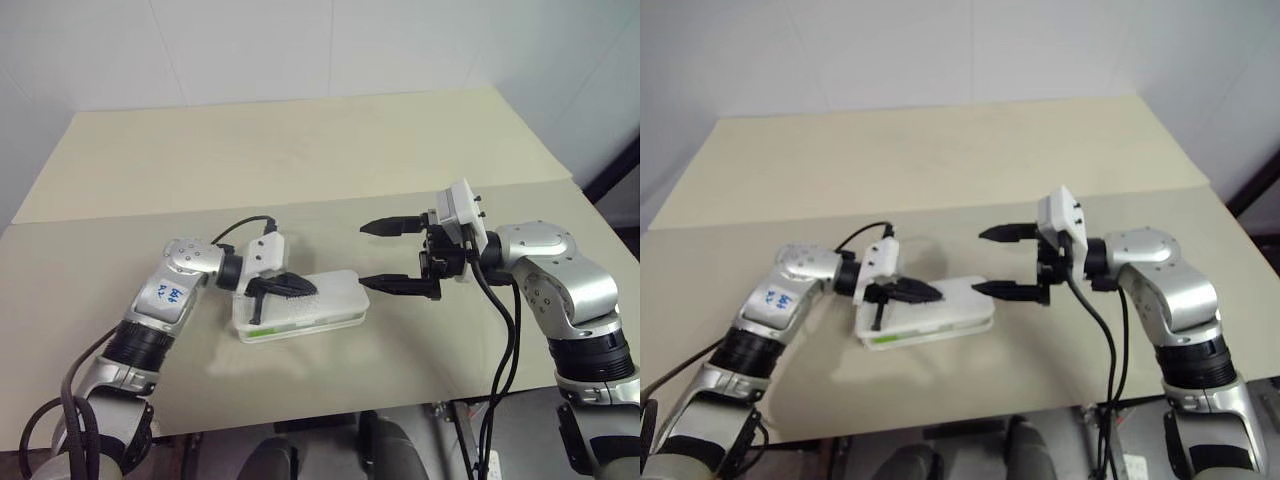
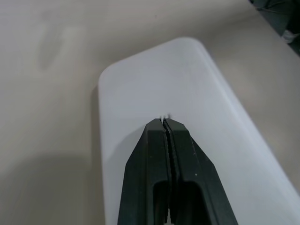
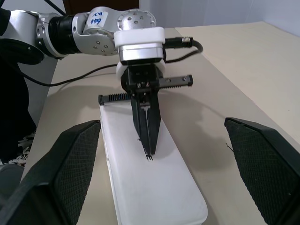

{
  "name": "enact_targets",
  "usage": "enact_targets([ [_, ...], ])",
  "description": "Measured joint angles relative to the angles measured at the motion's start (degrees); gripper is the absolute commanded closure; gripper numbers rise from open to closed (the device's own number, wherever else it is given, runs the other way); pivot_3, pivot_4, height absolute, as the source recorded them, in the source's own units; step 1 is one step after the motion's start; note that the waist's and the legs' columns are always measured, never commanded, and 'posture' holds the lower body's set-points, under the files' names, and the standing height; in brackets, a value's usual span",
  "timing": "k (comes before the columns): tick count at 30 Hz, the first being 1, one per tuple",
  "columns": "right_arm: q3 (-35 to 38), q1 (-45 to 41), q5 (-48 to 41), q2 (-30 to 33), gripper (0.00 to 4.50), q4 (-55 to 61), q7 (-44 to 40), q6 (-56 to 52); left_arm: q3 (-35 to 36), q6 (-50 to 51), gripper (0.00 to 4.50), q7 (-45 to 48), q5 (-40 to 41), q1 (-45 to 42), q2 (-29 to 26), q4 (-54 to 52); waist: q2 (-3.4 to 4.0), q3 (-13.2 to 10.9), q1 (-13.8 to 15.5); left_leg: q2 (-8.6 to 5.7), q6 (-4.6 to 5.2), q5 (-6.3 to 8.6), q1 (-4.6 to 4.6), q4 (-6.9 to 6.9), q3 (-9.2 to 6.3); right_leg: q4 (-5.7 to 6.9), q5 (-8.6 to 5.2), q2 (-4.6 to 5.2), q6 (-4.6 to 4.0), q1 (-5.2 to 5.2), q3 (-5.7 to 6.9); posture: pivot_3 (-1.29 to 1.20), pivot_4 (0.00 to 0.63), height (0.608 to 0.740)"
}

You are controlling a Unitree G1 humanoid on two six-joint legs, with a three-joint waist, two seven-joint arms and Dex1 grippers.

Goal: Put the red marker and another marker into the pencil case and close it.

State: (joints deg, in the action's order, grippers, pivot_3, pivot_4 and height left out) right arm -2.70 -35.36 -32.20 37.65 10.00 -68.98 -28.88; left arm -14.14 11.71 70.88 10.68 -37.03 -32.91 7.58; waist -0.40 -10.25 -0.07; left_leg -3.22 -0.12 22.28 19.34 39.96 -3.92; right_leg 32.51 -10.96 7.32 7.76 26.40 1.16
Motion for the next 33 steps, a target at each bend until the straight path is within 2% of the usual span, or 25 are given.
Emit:
enact_targets([
  [14,0.2,0.4,0.0,0.0,0.0,0.4,1.1,0.0,-0.3,0.5,4.46,2.4,-0.3,5.2,-5.5,-6.7,0.0,0.0,0.0,0.01,0.0,0.0,-0.02,0.0,-0.11,0.0,0.0,0.01,-0.01,0.0,-0.04,0.0,0.15,0.74],
  [26,0.2,0.3,-0.6,-0.4,0.0,0.4,1.8,-1.1,1.4,3.7,4.46,-1.4,0.9,6.2,-4.6,-7.4,0.0,0.0,0.1,0.01,0.01,0.0,-0.06,0.02,-0.12,0.01,0.05,0.0,-0.04,-0.03,-0.07,0.0,0.15,0.74],
  [29,0.1,0.0,-0.5,-0.9,0.0,-0.4,1.7,-1.0,5.3,6.2,3.85,-2.7,4.3,6.1,-4.3,-8.6,0.0,0.0,0.0,0.02,0.01,0.0,-0.02,0.01,-0.16,-0.02,0.05,0.0,-0.04,0.0,-0.06,0.0,0.15,0.74],
  [33,-0.3,-0.2,0.2,-1.6,0.0,-1.9,1.5,-0.4,10.0,9.7,2.64,-4.0,8.6,5.2,-4.5,-12.4,-0.01,0.0,0.0,0.02,0.01,0.01,-0.02,0.0,-0.21,-0.03,0.05,0.01,-0.04,0.0,-0.06,0.0,0.15,0.74],
])
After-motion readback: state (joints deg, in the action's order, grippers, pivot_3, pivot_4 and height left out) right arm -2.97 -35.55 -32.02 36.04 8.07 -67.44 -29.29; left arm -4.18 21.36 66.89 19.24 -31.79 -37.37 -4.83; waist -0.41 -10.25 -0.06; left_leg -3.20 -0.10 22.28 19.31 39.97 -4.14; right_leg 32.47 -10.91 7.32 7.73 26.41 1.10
